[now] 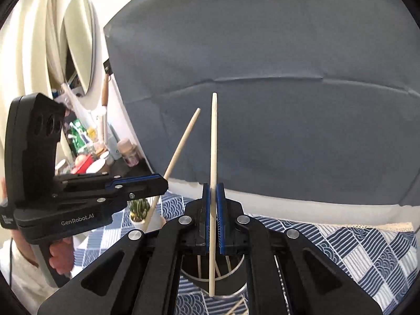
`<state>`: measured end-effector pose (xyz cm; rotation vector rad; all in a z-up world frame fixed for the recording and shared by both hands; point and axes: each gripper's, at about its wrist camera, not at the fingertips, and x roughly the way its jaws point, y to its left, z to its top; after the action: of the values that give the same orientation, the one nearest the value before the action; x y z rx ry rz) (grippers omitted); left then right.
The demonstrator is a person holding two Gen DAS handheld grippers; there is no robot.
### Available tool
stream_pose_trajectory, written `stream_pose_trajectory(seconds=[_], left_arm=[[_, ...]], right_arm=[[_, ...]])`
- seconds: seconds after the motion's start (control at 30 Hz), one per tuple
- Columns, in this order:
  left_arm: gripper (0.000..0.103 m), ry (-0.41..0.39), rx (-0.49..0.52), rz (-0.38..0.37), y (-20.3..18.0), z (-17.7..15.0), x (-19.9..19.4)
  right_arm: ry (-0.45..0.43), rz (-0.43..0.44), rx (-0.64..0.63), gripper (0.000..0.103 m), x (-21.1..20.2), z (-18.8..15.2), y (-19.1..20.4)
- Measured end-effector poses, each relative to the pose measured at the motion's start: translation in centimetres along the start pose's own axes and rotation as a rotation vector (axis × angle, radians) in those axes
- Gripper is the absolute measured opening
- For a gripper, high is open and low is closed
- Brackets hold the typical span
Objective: Organize utensils
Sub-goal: 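Lift the left tool's skewer over the black cup while the right tool brings its skewer, then open the left tool to drop its skewer in the cup while the right tool releases its skewer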
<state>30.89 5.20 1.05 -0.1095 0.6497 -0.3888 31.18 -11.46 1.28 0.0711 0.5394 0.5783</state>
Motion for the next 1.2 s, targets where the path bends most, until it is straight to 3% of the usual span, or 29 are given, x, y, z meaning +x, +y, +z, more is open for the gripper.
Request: stream_pose_trajectory(seconds=[0.23,0.5,0.77,1.03,1.2], left_arm=[[0.005,-0.063,-0.022,-0.106,0.7,0.3,1.3],[0.005,-0.162,-0.033,-0.157,1.2,-0.5,2.2],[0.005,-0.202,-0.062,-0.234,1.9,-1.2,3.6],[0.005,-0.190,-0.111,-0.246,2.8,-3.1,5.9],[0.005,-0.177,-0.078,-0.232,2.8,-4.4,5.8]], right_arm=[[-0.031,0.002,0.025,0.005,1.7,0.4,-0.5],[-0.027,-0.009,0.012,0.005,3.4,0.5,0.3],[-0.017,-0.001,0.019,0.005,4.8,-0.3,-0.3],[0.025,0.012,0.086,0.005,6.6,-2.4,-1.6],[0.061,0.000,0.091,0.005,6.3,-3.5,-1.9]])
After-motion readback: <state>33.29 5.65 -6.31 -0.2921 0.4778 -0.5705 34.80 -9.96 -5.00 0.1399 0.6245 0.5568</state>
